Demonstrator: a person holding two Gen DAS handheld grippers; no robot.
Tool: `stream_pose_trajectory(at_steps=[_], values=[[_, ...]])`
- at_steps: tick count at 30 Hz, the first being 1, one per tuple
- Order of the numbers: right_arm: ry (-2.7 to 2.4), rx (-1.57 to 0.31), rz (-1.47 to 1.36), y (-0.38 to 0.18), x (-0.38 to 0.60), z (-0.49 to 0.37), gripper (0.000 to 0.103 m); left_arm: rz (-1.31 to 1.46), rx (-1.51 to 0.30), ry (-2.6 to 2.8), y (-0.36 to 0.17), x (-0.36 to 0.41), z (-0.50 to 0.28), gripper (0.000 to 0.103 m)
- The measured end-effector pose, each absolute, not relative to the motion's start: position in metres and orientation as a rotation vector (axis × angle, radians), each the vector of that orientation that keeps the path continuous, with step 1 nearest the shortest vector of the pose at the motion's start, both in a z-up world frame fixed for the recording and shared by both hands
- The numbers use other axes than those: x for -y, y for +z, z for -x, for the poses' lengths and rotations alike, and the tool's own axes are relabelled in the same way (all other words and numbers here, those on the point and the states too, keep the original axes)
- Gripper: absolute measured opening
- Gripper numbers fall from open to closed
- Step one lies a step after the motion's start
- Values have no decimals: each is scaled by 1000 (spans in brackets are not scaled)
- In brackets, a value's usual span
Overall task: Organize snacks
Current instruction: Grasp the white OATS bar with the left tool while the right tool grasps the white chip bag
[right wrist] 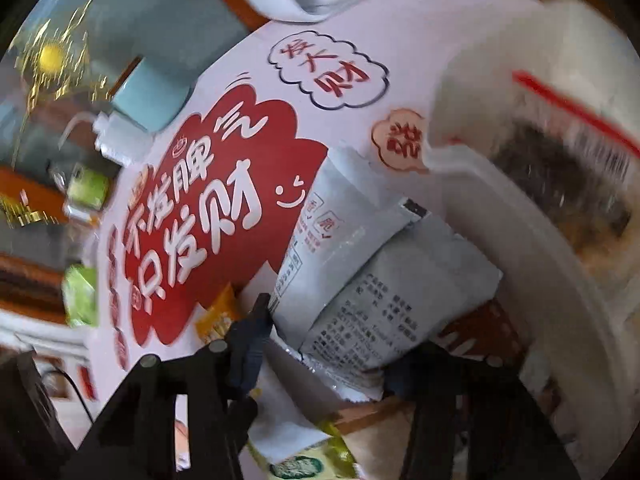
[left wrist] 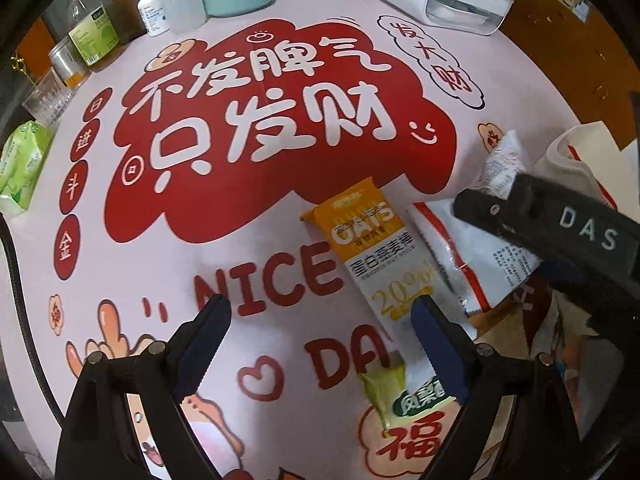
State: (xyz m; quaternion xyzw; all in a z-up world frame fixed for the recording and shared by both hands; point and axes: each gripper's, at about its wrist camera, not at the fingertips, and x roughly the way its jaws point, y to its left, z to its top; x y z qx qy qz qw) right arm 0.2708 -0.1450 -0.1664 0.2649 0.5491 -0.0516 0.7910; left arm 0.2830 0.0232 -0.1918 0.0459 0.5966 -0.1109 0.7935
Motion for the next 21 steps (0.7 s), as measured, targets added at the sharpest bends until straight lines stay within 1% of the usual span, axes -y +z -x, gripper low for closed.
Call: stream_pose_trajectory(at_steps=[6,16,20,21], values=[[-44,-1132,-540,-151,146,-271,40,-56,-1298,-237,-197,-15,-286,91],[55,-1014,-522,-120,151,-264,39,37,-1352,-235,-202,3,-294,91],[53,-926,-523,-101,157,-258,39,113,-1361,-226,-199,1,-298,98],[51,-912,-521,-97,158,-256,39,124,-1362,-215,-199,-1,-300,98]])
